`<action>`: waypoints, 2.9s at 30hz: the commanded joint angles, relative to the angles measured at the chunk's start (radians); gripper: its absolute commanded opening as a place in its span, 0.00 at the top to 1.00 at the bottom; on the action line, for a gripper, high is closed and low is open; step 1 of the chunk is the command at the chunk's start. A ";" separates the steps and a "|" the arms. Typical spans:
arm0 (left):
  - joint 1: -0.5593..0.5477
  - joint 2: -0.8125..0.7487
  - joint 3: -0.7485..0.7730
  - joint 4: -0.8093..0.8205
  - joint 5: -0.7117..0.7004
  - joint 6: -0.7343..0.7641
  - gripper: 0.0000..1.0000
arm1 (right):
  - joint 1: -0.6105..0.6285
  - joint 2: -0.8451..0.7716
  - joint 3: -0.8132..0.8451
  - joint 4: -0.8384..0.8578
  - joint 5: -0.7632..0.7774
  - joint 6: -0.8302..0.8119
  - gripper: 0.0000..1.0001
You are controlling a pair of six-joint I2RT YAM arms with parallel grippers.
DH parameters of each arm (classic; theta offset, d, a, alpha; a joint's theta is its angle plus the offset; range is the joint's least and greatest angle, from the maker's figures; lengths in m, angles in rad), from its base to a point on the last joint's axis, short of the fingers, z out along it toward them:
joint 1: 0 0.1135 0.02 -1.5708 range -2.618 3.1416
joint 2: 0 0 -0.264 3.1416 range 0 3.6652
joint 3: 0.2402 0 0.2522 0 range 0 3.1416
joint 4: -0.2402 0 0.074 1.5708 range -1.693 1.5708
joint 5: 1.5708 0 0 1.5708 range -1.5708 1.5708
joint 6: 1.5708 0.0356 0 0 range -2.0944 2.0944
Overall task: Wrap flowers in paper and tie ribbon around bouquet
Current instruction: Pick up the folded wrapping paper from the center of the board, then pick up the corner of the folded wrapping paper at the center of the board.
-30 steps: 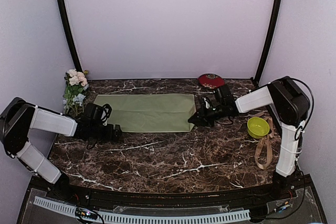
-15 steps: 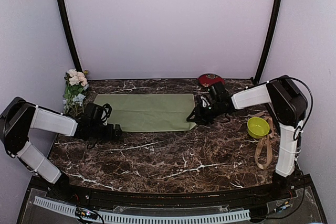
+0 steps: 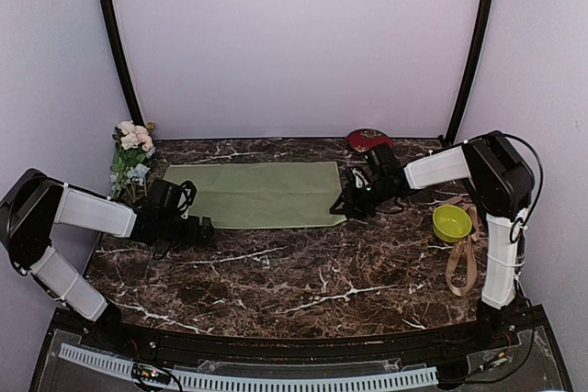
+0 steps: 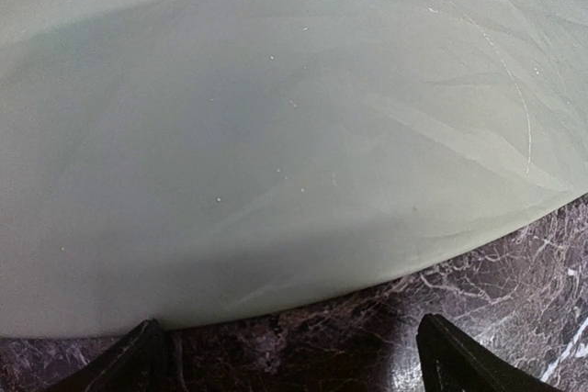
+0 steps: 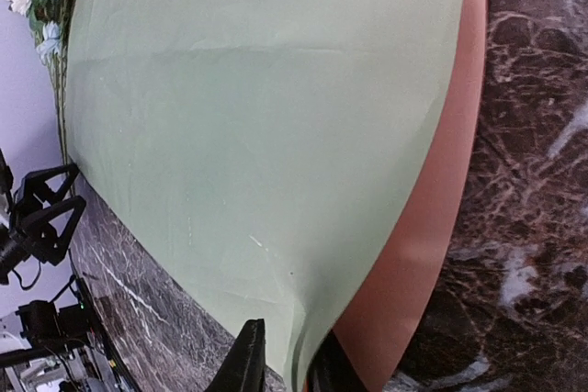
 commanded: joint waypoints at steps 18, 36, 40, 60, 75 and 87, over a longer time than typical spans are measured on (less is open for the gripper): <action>-0.023 0.180 0.161 -0.009 0.078 -0.004 0.08 | 0.238 -0.517 -0.216 -0.073 0.499 -0.428 1.00; 0.032 0.383 0.578 0.084 0.296 0.060 0.07 | 0.935 -0.518 -0.243 -0.309 1.268 -0.908 1.00; 0.075 0.261 0.560 0.005 0.319 0.052 0.07 | 0.937 -0.493 -0.252 -0.231 1.270 -1.006 1.00; -0.396 0.239 0.828 -0.187 0.477 -0.059 0.01 | 0.952 -0.372 -0.220 -0.219 1.236 -1.055 1.00; -0.427 0.296 0.840 -0.238 0.369 -0.035 0.56 | 0.954 -0.372 -0.224 -0.213 1.255 -1.061 1.00; -0.445 0.120 0.654 -0.153 0.295 0.094 1.00 | 0.847 -0.765 -0.230 -0.196 0.977 -0.792 0.03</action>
